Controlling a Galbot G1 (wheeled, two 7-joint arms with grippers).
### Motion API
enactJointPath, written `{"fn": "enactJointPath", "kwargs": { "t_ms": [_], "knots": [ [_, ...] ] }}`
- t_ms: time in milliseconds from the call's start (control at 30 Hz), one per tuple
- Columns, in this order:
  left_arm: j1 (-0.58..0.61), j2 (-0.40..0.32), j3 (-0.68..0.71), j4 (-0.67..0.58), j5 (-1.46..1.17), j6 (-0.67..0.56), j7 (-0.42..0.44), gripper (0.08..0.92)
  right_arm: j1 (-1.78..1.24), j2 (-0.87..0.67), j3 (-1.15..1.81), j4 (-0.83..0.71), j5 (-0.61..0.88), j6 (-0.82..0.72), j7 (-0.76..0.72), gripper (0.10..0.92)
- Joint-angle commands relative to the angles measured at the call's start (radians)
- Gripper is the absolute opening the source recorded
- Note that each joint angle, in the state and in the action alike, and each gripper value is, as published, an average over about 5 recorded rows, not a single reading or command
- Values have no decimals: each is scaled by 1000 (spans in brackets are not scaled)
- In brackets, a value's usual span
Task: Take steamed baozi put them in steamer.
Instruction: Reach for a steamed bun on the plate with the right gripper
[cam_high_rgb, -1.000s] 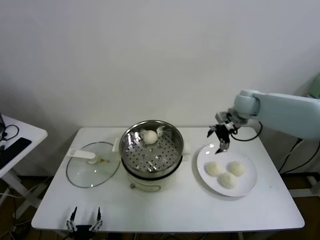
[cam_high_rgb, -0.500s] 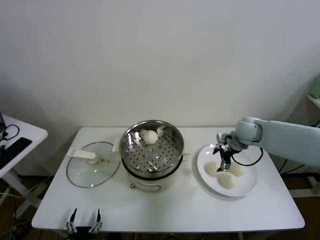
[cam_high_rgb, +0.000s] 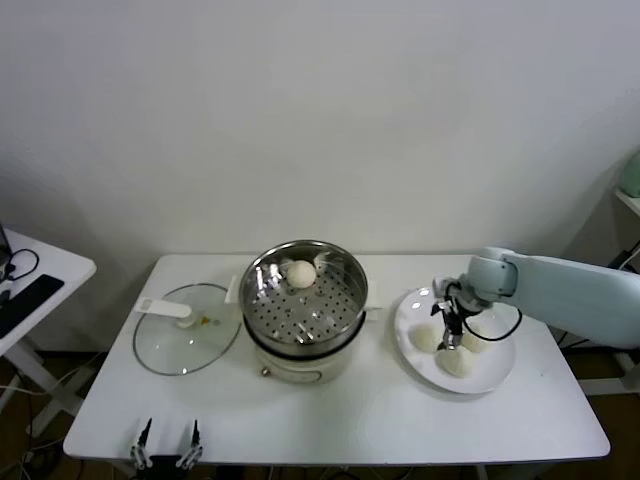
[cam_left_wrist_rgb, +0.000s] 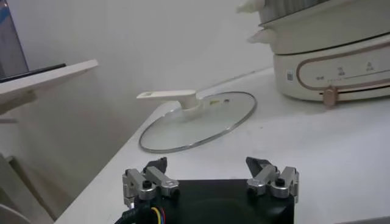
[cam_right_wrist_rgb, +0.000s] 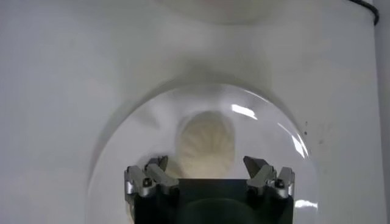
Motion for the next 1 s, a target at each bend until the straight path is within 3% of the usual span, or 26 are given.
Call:
{"fn": "enactJointPath", "kwargs": {
  "t_ms": [33, 667, 1000],
  "knots": [
    [1, -1, 0, 4, 3, 1, -1, 823, -55, 14, 28, -52, -31, -5, -2, 823],
    [3, 4, -7, 6, 7, -3, -7, 823, -94, 74, 61, -110, -44, 7, -5, 820],
    [5, 2, -7, 8, 12, -8, -8, 823, -98, 75, 76, -108, -49, 14, -15, 709]
  ]
}}
